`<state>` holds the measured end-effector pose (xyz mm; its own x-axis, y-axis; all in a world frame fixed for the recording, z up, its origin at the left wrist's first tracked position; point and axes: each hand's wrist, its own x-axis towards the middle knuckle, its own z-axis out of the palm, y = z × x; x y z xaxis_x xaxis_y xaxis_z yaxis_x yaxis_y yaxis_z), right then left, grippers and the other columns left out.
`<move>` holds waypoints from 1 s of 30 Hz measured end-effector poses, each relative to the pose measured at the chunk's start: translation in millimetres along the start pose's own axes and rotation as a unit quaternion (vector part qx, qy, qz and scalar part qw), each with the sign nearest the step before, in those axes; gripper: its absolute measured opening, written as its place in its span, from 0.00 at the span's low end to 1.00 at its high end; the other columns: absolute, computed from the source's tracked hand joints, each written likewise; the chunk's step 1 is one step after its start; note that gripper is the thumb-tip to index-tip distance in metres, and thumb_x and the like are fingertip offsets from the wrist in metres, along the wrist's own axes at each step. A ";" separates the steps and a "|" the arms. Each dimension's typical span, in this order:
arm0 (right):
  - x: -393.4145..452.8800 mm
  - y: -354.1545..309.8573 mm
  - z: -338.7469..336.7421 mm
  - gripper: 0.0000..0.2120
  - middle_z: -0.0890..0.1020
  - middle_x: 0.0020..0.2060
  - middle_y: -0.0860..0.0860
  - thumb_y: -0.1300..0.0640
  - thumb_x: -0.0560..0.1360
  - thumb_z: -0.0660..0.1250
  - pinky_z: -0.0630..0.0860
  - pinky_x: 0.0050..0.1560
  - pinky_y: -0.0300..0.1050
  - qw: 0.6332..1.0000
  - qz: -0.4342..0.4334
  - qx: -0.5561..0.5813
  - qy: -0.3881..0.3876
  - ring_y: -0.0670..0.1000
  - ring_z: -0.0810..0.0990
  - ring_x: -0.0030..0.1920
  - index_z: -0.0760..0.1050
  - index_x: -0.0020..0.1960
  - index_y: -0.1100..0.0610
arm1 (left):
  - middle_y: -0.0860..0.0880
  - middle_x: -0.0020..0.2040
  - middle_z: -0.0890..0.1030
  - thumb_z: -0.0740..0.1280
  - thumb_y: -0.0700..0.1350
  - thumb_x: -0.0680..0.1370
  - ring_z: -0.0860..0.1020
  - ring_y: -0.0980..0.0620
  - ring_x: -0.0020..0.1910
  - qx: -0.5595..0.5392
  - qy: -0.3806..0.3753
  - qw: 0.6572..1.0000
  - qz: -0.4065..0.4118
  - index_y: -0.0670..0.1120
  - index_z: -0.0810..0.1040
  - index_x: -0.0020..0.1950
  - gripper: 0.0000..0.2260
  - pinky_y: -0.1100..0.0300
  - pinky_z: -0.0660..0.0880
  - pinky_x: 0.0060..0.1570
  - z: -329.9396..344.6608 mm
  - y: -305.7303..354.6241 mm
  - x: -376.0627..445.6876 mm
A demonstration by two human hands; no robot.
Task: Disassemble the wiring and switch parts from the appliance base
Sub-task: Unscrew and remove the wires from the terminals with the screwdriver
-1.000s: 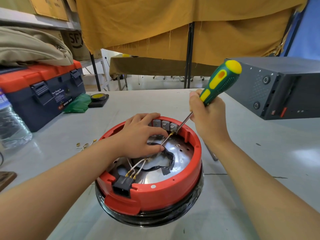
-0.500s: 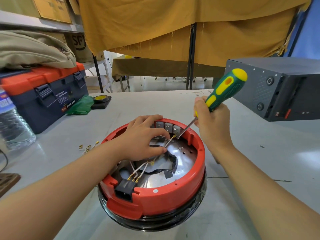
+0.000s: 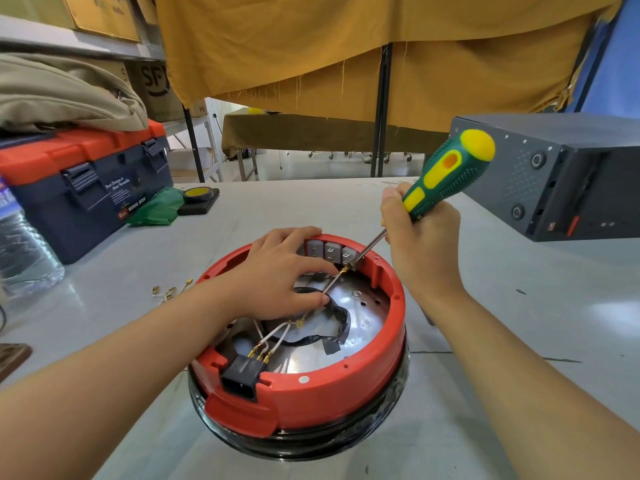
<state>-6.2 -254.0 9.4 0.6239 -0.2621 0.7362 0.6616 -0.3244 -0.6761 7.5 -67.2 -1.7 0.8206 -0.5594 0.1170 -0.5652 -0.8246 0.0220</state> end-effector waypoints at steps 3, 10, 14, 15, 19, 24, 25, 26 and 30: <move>-0.2 0.1 1.0 0.21 0.70 0.23 0.59 0.50 0.73 0.60 0.69 0.29 0.48 1.000 0.016 0.004 -0.008 0.53 0.69 0.25 0.67 0.29 0.65 | 0.56 0.76 0.49 0.62 0.62 0.75 0.49 0.48 0.74 0.001 -0.001 1.000 0.000 0.68 0.67 0.65 0.19 0.47 0.50 0.71 0.1 0.3 -0.1; 3.5 3.7 1.3 0.15 0.67 0.23 0.50 0.51 0.71 0.59 0.68 0.29 0.42 0.996 0.078 0.034 0.011 0.45 0.67 0.25 0.66 0.29 0.57 | 0.55 0.76 0.49 0.62 0.61 0.75 0.49 0.48 0.74 0.000 -0.002 1.000 -0.003 0.68 0.67 0.65 0.18 0.46 0.50 0.71 0.2 0.2 0.5; 3.0 3.1 1.3 0.14 0.68 0.23 0.49 0.52 0.71 0.60 0.69 0.27 0.38 0.996 0.080 0.042 0.015 0.43 0.68 0.25 0.67 0.29 0.56 | 0.55 0.77 0.49 0.62 0.62 0.75 0.49 0.47 0.74 0.001 -0.003 1.000 -0.003 0.68 0.67 0.65 0.18 0.46 0.50 0.71 0.5 0.4 0.6; 3.0 3.0 1.2 0.14 0.68 0.23 0.49 0.51 0.71 0.59 0.69 0.28 0.38 0.996 0.080 0.043 0.016 0.43 0.68 0.25 0.67 0.29 0.56 | 0.55 0.77 0.49 0.62 0.62 0.75 0.49 0.47 0.74 0.001 -0.003 1.000 -0.004 0.68 0.67 0.65 0.19 0.46 0.50 0.71 0.5 0.5 0.6; 2.1 1.9 1.4 0.13 0.69 0.24 0.49 0.51 0.71 0.59 0.69 0.27 0.35 0.994 0.093 0.052 0.022 0.42 0.69 0.25 0.67 0.30 0.56 | 0.55 0.76 0.50 0.62 0.62 0.75 0.49 0.47 0.74 0.001 -0.002 1.000 -0.003 0.68 0.67 0.65 0.19 0.46 0.50 0.71 0.4 1.1 0.1; 3.2 0.2 1.8 0.13 0.68 0.23 0.50 0.51 0.69 0.60 0.68 0.29 0.42 0.991 0.112 0.053 0.040 0.44 0.67 0.24 0.66 0.29 0.56 | 0.55 0.76 0.50 0.62 0.61 0.75 0.49 0.48 0.74 0.002 -0.001 1.000 -0.004 0.68 0.67 0.65 0.19 0.47 0.50 0.71 -0.2 1.4 -0.3; 3.4 0.2 1.9 0.13 0.68 0.23 0.50 0.51 0.69 0.60 0.68 0.30 0.43 0.991 0.115 0.054 0.043 0.44 0.67 0.24 0.66 0.28 0.56 | 0.55 0.76 0.50 0.62 0.61 0.75 0.49 0.48 0.74 0.002 -0.001 1.000 -0.004 0.68 0.67 0.65 0.19 0.47 0.50 0.71 -0.3 1.5 -0.2; 3.5 0.4 2.0 0.13 0.68 0.23 0.50 0.51 0.69 0.60 0.68 0.30 0.44 0.990 0.119 0.055 0.045 0.44 0.67 0.24 0.66 0.28 0.56 | 0.55 0.76 0.50 0.62 0.61 0.75 0.49 0.48 0.74 0.002 -0.002 1.000 -0.005 0.68 0.67 0.65 0.19 0.47 0.50 0.71 -0.3 1.7 -0.2; 4.8 2.6 1.7 0.13 0.67 0.23 0.48 0.51 0.69 0.60 0.67 0.31 0.44 0.987 0.137 0.065 0.060 0.44 0.66 0.24 0.65 0.28 0.55 | 0.56 0.76 0.49 0.62 0.61 0.75 0.49 0.48 0.74 0.001 -0.004 1.000 -0.006 0.68 0.67 0.65 0.18 0.47 0.50 0.72 -0.2 2.0 0.1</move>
<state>-0.8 -254.5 11.1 0.7378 -0.4315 0.5190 0.5281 -0.1099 -0.8421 6.4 -68.8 -1.4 0.8285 -0.5492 0.1092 -0.5544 -0.8319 0.0221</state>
